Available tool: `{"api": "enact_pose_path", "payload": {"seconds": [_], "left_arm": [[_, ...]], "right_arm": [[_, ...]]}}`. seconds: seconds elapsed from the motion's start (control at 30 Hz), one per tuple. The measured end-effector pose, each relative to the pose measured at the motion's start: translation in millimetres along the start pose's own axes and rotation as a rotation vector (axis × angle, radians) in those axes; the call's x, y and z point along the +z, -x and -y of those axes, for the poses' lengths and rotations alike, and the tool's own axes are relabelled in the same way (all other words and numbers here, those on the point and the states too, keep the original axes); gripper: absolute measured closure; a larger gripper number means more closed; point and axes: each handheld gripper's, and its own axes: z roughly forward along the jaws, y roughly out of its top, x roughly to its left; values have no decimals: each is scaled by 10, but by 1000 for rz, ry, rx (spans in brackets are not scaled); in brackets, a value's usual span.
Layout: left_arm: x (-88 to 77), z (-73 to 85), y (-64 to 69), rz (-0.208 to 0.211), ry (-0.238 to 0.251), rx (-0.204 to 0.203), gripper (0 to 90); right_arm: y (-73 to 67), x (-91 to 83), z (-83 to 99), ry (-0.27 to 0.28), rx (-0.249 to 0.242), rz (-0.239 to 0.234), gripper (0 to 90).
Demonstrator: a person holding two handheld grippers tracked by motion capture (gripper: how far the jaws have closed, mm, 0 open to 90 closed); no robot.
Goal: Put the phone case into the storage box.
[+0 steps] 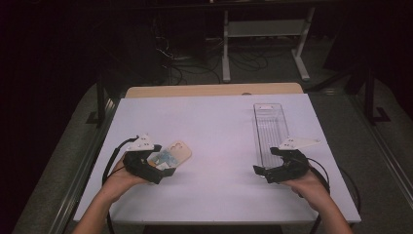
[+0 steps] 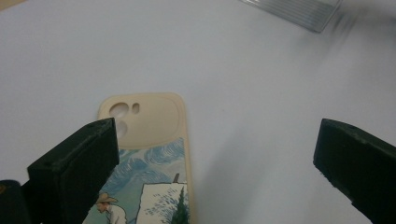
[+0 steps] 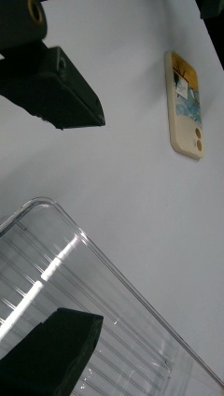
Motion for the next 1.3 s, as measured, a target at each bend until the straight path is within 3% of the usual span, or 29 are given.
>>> {"api": "enact_pose_path", "payload": {"seconds": [0.53,0.83,1.13,1.3], "left_arm": [[19,-164,-298,-26,10,-11,0],[58,-219,-470,-52,16,-44,0],[88,-185,-508,-84,-25,-67,0],[85,-166,-525,-138,-70,-77,0]], "right_arm": [[7,-4,2,1,-1,0,46],[8,-4,1,3,-4,-3,47],[-14,5,-3,4,-15,-5,47],[-15,1,-4,4,-14,-5,47]]}}
